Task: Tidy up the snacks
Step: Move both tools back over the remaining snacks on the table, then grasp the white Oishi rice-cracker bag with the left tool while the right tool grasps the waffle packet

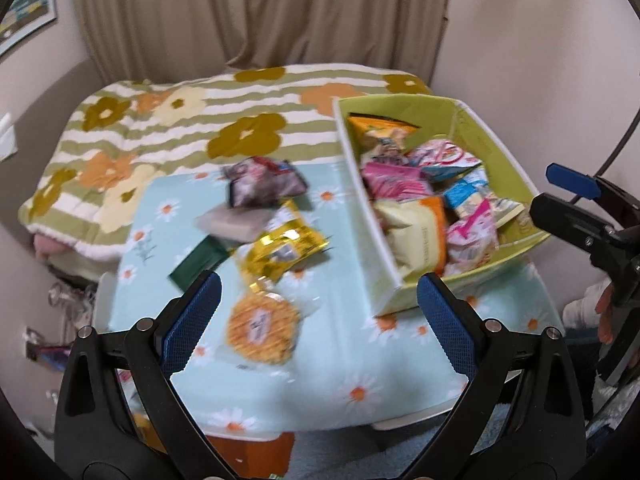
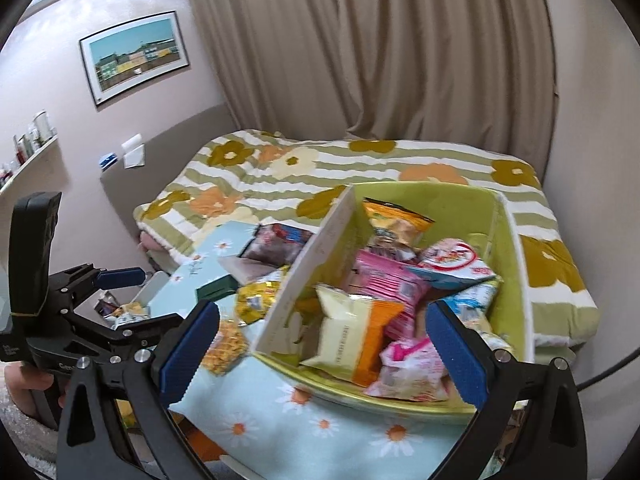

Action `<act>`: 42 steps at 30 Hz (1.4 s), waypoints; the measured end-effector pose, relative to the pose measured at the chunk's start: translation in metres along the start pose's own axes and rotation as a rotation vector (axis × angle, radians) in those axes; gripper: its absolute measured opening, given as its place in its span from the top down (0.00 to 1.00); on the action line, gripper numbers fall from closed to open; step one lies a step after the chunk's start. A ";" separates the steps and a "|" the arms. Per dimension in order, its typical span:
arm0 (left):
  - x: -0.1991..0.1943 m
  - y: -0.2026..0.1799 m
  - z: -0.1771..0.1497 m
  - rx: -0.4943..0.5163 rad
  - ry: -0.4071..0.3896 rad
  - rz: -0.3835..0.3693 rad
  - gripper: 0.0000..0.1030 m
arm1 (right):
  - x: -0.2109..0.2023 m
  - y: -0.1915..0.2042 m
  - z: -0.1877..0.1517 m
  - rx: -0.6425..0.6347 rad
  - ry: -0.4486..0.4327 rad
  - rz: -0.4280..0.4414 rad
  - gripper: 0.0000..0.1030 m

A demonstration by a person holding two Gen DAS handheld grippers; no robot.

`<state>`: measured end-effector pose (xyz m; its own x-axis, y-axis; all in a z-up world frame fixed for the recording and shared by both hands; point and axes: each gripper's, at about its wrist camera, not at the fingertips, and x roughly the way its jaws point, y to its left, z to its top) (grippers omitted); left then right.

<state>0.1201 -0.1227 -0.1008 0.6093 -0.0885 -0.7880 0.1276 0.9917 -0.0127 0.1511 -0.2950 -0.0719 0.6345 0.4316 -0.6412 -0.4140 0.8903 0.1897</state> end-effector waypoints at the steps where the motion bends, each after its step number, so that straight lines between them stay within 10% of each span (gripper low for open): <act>1: -0.002 0.006 -0.003 -0.007 0.000 0.009 0.05 | 0.002 0.005 0.000 -0.007 0.001 0.009 0.00; 23: -0.002 0.208 -0.087 -0.003 0.166 0.061 0.05 | 0.095 0.146 -0.028 0.109 0.156 0.034 0.00; 42: 0.090 0.215 -0.129 0.440 0.313 0.051 0.05 | 0.169 0.167 -0.079 0.326 0.282 -0.122 0.00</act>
<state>0.1014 0.0945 -0.2533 0.3698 0.0571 -0.9274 0.4607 0.8555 0.2364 0.1375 -0.0851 -0.2075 0.4442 0.3044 -0.8426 -0.0907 0.9509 0.2958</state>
